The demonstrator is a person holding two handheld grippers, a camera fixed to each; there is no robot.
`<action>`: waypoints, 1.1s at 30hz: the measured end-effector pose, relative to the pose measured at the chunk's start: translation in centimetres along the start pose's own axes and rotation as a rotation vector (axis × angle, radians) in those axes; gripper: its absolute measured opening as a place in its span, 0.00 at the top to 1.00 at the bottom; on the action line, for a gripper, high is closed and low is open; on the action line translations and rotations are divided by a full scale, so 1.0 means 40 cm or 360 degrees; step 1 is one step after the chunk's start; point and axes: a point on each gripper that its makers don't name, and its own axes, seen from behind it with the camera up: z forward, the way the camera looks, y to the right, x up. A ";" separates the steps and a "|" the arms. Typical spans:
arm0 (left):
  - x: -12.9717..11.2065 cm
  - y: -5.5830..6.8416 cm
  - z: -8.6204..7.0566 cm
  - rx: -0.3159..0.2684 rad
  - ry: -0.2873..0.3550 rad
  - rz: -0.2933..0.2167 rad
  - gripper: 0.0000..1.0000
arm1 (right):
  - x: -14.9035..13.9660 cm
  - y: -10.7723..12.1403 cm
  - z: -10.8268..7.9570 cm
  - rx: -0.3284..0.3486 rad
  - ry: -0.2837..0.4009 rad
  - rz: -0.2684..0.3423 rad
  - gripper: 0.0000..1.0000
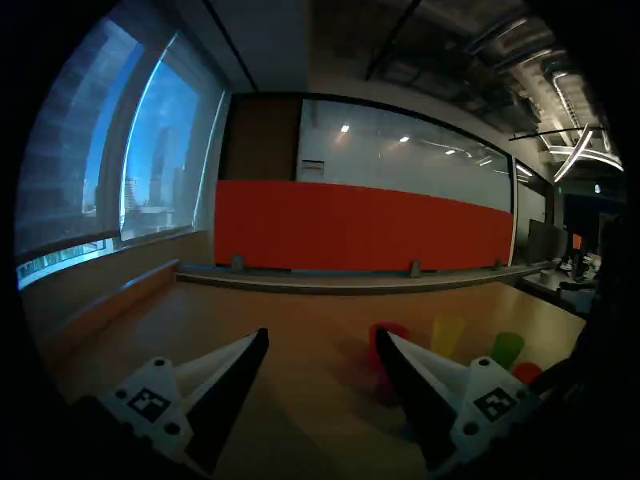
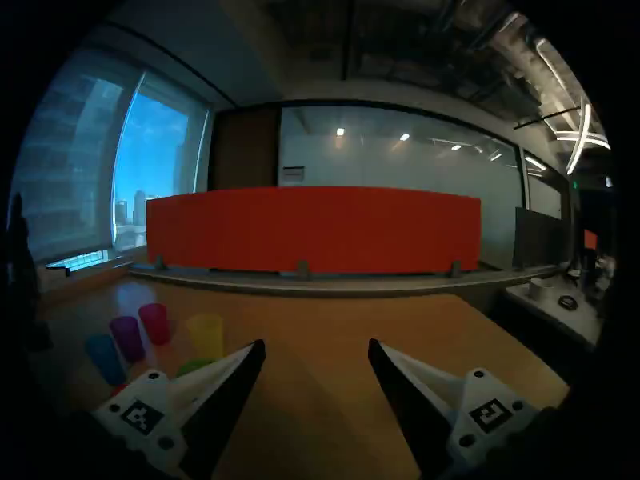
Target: Pour water
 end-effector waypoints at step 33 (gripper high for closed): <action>0.038 -0.032 -0.003 0.0219 0.0272 0.0167 0.01 | 0.080 0.014 0.002 -0.0182 0.0127 -0.0048 0.00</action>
